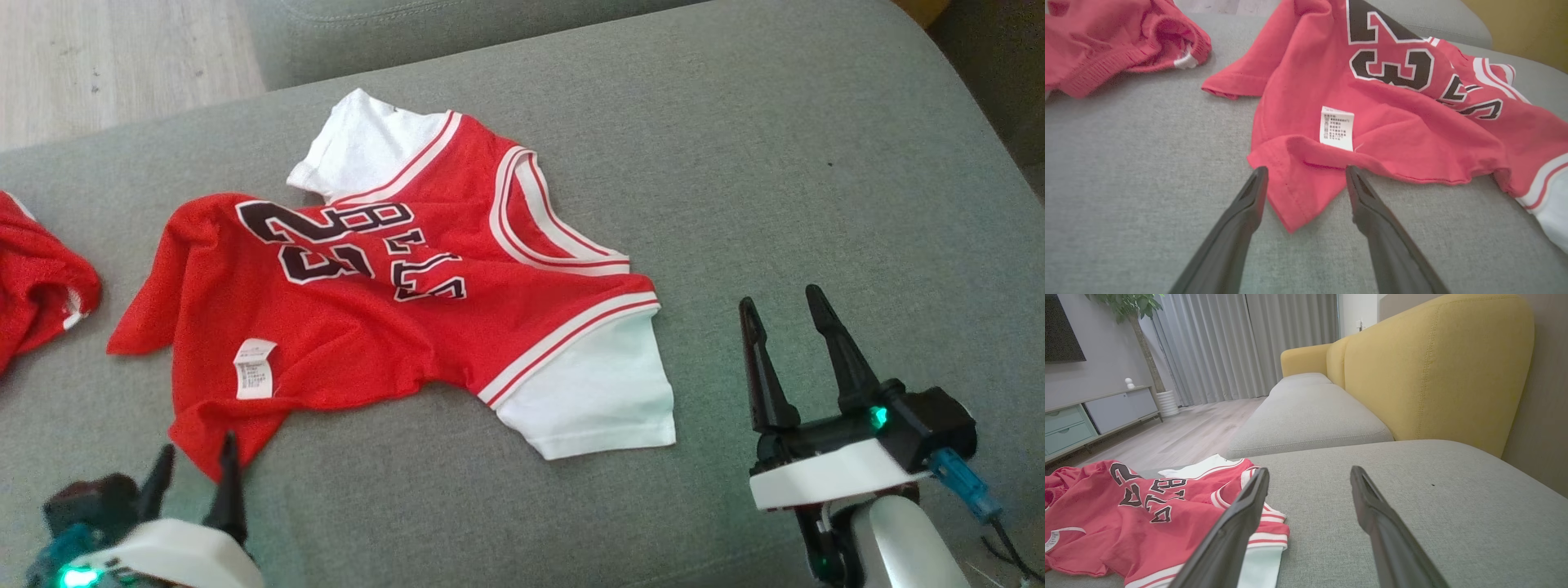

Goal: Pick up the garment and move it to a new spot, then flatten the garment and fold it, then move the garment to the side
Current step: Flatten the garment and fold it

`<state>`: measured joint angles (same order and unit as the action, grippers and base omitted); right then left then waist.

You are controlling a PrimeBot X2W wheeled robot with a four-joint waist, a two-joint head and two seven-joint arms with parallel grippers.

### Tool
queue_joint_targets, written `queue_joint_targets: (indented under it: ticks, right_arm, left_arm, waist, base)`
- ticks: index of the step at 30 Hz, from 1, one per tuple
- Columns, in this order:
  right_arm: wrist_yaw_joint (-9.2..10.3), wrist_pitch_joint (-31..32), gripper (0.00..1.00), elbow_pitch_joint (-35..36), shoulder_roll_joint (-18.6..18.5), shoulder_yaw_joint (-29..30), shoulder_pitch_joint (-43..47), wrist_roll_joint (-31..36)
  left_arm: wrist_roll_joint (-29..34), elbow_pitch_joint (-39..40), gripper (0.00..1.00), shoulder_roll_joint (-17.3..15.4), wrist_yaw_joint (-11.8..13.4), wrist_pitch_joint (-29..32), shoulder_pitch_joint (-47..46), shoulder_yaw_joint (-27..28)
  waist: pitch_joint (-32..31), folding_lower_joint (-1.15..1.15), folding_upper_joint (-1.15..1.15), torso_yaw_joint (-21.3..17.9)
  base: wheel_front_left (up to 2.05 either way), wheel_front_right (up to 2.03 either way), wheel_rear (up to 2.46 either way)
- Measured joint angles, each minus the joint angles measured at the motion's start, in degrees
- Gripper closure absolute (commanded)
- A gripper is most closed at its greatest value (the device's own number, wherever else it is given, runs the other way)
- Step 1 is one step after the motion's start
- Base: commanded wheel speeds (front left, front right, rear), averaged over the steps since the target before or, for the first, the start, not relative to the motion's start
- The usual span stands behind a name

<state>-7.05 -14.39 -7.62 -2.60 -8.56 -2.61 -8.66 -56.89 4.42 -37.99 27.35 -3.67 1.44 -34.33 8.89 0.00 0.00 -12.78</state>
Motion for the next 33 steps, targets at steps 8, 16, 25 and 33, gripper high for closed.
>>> queue_joint_targets:
  ticks: [8, 16, 25, 33]
  right_arm:
    - [0.00, 0.00, 0.00, -0.01, 0.00, -0.24, 0.01, 0.18]
    - [0.00, 0.00, 0.00, -0.05, 0.00, -0.64, -0.01, 0.16]
    - [0.00, 0.00, 0.00, -0.08, 0.00, -0.58, -0.02, 0.16]
    - [0.00, 0.00, 0.00, -0.18, -0.01, 0.48, 0.30, 0.46]
  left_arm:
    - [-0.71, 0.86, 0.00, -2.75, 0.10, 0.15, 0.03, 3.11]
    - [-3.54, -6.06, 0.00, -2.74, -5.82, 4.31, -4.29, 2.44]
    - [-3.28, -9.55, 1.00, -2.66, -10.71, 6.79, -5.49, -0.76]
    - [6.30, -1.32, 1.00, -4.10, -8.76, 5.04, -5.78, -6.25]
  waist:
    - [0.26, 0.00, 0.00, -0.53]
    - [0.81, 0.00, 0.00, -1.93]
    - [1.06, 0.01, 0.00, -2.58]
    - [0.14, 0.00, 0.00, -1.40]
  base:
    - [0.00, 0.00, 0.00]
    - [0.00, 0.00, 0.00]
    - [0.00, 0.00, 0.00]
    - [0.00, 0.00, 0.00]
